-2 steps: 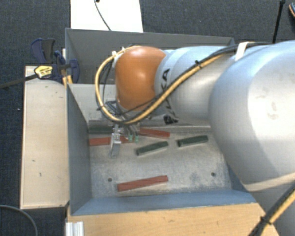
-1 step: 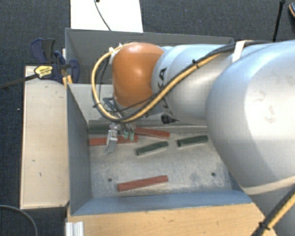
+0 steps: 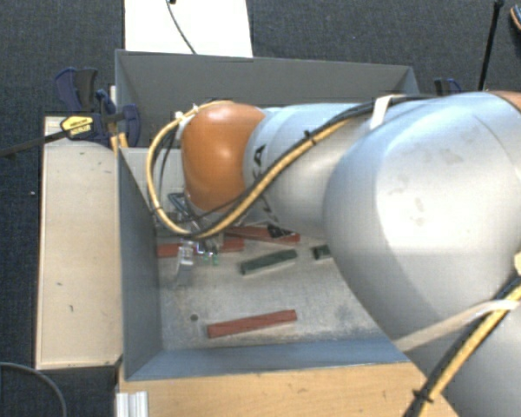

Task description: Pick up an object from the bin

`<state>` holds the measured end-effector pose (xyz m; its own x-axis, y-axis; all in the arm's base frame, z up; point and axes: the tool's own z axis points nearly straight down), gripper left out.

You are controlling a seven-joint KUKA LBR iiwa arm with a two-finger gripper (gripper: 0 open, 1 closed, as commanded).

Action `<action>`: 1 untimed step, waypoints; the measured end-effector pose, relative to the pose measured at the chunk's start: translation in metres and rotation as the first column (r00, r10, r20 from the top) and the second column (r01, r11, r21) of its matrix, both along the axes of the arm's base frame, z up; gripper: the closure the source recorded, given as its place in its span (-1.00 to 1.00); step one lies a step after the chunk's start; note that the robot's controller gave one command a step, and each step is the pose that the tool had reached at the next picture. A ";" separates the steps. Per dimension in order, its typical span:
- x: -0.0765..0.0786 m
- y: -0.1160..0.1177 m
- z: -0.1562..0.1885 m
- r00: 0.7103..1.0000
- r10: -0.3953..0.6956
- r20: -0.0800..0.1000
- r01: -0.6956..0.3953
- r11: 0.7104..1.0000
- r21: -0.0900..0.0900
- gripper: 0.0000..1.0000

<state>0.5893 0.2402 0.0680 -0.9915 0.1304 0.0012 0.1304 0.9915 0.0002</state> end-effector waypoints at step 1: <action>0.003 -0.019 0.004 0.996 -0.090 0.003 0.090 0.996 0.001 1.00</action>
Offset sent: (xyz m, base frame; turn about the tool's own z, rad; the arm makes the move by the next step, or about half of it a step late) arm 0.0000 0.0000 0.0000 0.0000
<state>0.5927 0.2214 0.0722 -0.9756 0.2193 -0.0021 0.2193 0.9757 0.0017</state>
